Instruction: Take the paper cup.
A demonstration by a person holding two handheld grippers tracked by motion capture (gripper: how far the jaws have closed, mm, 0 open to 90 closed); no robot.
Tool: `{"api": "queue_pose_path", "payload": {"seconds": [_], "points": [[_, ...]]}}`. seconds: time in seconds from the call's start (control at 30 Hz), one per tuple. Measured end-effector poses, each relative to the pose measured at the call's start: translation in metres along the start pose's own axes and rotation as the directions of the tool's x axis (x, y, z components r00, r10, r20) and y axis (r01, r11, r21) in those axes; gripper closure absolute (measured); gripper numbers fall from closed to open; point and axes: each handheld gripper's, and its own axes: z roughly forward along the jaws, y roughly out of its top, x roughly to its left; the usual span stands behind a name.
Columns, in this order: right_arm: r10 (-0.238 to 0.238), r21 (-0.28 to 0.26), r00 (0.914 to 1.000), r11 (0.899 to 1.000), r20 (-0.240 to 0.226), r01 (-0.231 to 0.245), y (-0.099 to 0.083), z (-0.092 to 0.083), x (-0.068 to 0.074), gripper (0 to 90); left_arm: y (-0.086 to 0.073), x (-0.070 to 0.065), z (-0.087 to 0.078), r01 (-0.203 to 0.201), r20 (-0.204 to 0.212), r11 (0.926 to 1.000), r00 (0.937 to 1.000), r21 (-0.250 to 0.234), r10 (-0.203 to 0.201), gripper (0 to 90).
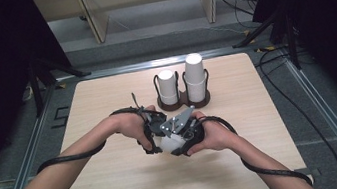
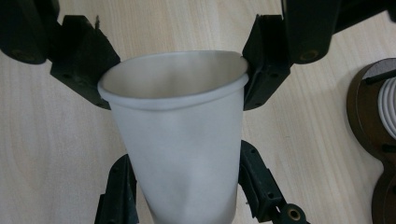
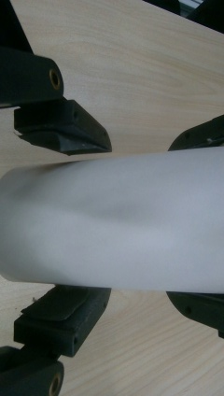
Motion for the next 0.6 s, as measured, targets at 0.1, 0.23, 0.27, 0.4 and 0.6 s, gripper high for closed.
{"api": "queue_pose_path", "payload": {"seconds": [0.1, 0.23, 0.27, 0.4, 0.6], "points": [[-0.008, -0.003, 0.9999, 1.0, 0.008, 0.008, -0.0005, 0.0004, -0.0003, 30.4, 0.0003, -0.0008, 0.0008, 0.005, 0.003, 1.0, 1.0, -0.003, -0.005, 31.5], [0.044, 0.013, 0.999, 0.999, 0.008, -0.044, -0.0009, -0.0008, 0.0029, 32.9, 0.0006, -0.0005, 0.0002, -0.003, 0.0, 1.0, 1.0, 0.0, 0.003, 31.5], [0.01, -0.007, 0.9997, 1.0, 0.022, -0.01, -0.0008, 0.0, 0.0003, 33.2, 0.0006, -0.0005, 0.0, -0.004, 0.0, 1.0, 1.0, 0.0, 0.004, 31.4], [-0.016, -0.014, 0.9995, 1.0, 0.028, 0.017, -0.0009, 0.0, -0.0009, 34.0, 0.0009, -0.0006, -0.0003, -0.004, -0.002, 1.0, 1.0, 0.003, 0.004, 31.5], [-0.033, -0.027, 0.9991, 0.999, 0.029, 0.033, -0.0031, 0.0028, 0.0006, 35.3, 0.0007, -0.0014, -0.0004, -0.02, 0.002, 0.9998, 0.9998, -0.008, 0.02, 30.9]]}}
